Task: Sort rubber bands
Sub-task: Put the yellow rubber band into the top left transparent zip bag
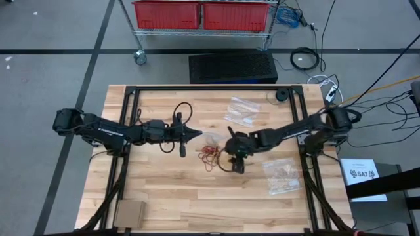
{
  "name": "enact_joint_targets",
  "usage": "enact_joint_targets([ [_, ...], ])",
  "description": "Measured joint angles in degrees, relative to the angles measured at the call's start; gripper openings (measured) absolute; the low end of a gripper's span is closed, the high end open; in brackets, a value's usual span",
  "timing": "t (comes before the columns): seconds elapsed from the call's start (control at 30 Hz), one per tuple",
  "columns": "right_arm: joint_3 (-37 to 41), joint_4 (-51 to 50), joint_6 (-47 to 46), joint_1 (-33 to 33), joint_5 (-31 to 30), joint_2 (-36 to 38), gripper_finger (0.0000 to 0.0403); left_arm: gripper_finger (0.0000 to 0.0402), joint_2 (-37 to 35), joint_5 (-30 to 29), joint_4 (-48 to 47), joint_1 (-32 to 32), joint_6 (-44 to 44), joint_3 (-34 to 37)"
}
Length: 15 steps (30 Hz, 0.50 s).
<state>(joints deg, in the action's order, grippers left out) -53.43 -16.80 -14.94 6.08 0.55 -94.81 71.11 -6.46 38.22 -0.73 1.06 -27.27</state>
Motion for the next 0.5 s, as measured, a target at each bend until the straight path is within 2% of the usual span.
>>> enact_joint_targets([
  [0.13, 0.02, 1.32, 6.54, -0.48, 0.90, -4.79, 0.0168, 0.0000, 0.00, 0.02, -0.23, 0.00, 0.00, 0.02],
  [0.37, -2.65, 1.73, 7.53, -1.70, 0.47, -9.86, 0.0162, 0.0000, 0.00, 0.04, -0.26, 0.00, -0.35, 0.02],
  [0.5, -3.88, 2.12, 8.41, -2.18, 0.17, -10.51, 0.0121, 0.0000, 0.00, 0.19, -0.49, 0.00, -0.35, 0.02],
])
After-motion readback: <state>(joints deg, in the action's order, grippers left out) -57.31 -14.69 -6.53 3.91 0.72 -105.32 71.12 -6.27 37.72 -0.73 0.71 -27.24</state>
